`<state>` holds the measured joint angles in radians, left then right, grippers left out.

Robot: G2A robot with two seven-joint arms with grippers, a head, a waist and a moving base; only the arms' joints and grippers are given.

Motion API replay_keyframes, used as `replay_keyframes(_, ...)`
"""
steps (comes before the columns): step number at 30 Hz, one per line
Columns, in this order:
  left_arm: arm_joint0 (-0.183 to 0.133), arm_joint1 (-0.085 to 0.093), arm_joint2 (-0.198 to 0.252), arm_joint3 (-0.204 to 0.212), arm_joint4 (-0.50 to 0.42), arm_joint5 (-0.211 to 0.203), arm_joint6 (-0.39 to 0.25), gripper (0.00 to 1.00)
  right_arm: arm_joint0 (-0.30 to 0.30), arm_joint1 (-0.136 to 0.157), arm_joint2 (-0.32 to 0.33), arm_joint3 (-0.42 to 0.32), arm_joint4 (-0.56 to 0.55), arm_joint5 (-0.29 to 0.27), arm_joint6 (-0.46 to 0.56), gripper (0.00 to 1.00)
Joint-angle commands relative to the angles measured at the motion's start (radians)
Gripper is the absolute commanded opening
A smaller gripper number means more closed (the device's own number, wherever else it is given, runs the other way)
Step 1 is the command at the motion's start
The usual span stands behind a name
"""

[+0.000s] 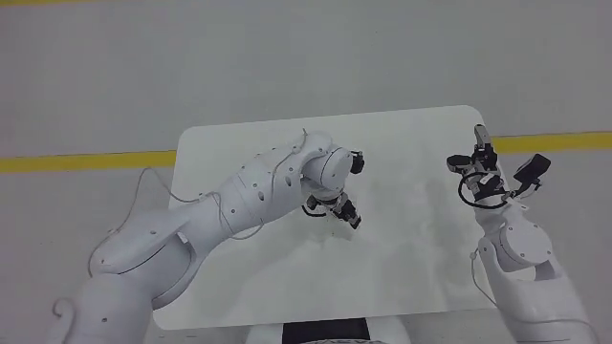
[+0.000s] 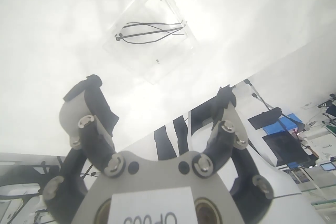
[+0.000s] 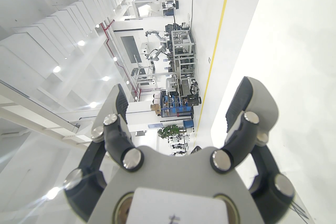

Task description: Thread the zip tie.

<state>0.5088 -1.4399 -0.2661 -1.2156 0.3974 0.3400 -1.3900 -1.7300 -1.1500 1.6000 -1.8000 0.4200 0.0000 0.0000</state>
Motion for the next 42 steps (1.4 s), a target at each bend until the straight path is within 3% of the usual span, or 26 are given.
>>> replay_keyframes(1, 0.000, 0.000, -0.001, -0.001, 0.000, 0.000, 0.000, 1.00, 0.000, 0.000, 0.000, 0.000, 0.000, 0.000, 0.000, 1.00)
replay_keyframes(6, -0.002, 0.000, 0.003, 0.001, 0.012, 0.000, 0.004, 1.00, 0.000, 0.000, 0.000, 0.000, 0.000, 0.000, 0.000, 1.00)
replay_keyframes(8, -0.006, -0.009, 0.021, 0.013, 0.064, 0.000, 0.000, 1.00, 0.000, 0.000, 0.000, 0.000, 0.000, 0.000, 0.000, 1.00)
replay_keyframes(13, -0.016, -0.028, 0.032, 0.020, 0.064, 0.000, 0.000, 1.00, 0.000, 0.000, 0.000, 0.000, 0.000, 0.000, 0.000, 1.00)
replay_keyframes(20, -0.016, -0.028, 0.032, 0.020, 0.064, 0.000, 0.000, 1.00, 0.000, 0.000, 0.000, 0.000, 0.000, 0.000, 0.000, 1.00)
replay_keyframes(22, -0.009, -0.029, 0.008, -0.003, 0.036, -0.002, 0.053, 1.00, 0.000, 0.000, 0.000, 0.000, 0.000, 0.000, 0.000, 1.00)
replay_keyframes(25, 0.004, -0.029, -0.015, 0.005, 0.002, 0.000, 0.078, 1.00, 0.000, 0.000, 0.000, 0.000, 0.000, 0.000, 0.000, 1.00)
replay_keyframes(30, 0.007, -0.038, -0.035, 0.035, -0.015, 0.000, 0.057, 1.00, 0.000, 0.000, 0.000, 0.000, 0.000, 0.000, 0.000, 1.00)
replay_keyframes(32, 0.006, -0.048, -0.042, 0.058, -0.015, 0.000, 0.022, 1.00, 0.000, 0.000, 0.000, 0.000, 0.000, 0.000, 0.000, 1.00)
replay_keyframes(42, 0.000, -0.053, -0.037, 0.057, 0.003, 0.000, 0.008, 1.00, 0.000, 0.000, 0.000, 0.000, 0.000, 0.000, 0.000, 1.00)
